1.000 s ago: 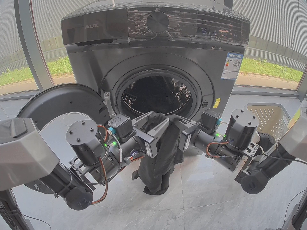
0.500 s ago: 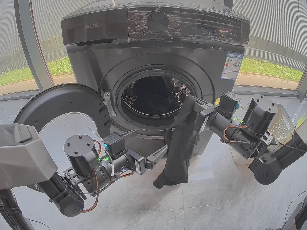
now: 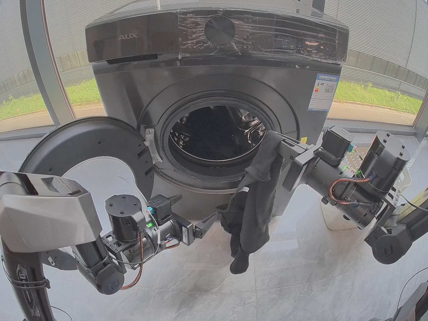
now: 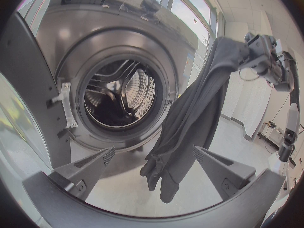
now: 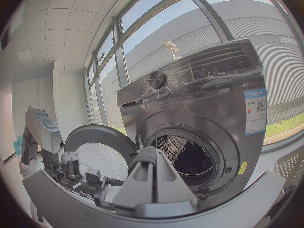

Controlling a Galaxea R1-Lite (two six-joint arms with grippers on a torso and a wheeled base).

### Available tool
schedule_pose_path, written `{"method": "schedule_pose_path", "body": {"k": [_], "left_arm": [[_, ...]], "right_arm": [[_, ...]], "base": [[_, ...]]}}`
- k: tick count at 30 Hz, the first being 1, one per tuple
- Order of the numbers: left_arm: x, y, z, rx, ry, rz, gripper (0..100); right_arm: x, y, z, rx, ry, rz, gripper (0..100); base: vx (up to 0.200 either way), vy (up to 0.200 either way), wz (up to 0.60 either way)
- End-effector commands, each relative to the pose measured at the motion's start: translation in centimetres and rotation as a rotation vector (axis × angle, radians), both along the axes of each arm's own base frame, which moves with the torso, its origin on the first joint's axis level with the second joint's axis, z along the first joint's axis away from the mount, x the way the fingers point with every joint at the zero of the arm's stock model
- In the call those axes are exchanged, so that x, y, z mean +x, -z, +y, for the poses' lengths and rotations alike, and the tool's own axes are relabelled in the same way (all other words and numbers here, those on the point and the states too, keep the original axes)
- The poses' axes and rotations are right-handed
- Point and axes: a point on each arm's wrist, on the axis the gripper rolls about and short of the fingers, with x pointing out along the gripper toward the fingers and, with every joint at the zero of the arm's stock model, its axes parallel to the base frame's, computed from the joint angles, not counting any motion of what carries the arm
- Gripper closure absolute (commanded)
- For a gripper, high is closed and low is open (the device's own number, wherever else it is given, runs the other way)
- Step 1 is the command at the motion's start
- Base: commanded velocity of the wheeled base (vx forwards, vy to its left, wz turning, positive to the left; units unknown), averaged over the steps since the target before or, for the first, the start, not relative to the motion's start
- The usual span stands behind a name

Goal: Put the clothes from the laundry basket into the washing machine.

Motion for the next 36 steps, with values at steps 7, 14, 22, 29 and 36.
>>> {"method": "schedule_pose_path", "body": {"k": [7, 14, 22, 29, 36], "left_arm": [[0.9, 5.1, 0.0, 0.066, 0.063, 0.125, 0], [2.0, 7.1, -0.2, 0.073, 0.104, 0.149, 0], [4.5, 8.1, -1.1, 0.047, 0.098, 0.099, 0], [4.7, 8.0, -2.9, 0.016, 0.189, 0.075, 100], [4.8, 7.5, -3.7, 0.004, 0.222, 0.048, 100]], "right_arm": [[-1.1, -1.3, -0.1, 0.027, -0.022, -0.034, 100], [-1.6, -1.3, 0.5, 0.03, -0.047, -0.034, 100], [-2.0, -1.2, 0.8, 0.029, -0.062, -0.029, 100], [-2.3, -1.2, 0.7, 0.033, -0.065, -0.033, 100], [-2.4, -0.7, 0.5, 0.022, -0.06, -0.016, 100]], "base": [[0.0, 0.0, 0.0], [0.0, 0.0, 0.0], [0.0, 0.0, 0.0], [0.0, 0.0, 0.0], [0.0, 0.0, 0.0]]}}
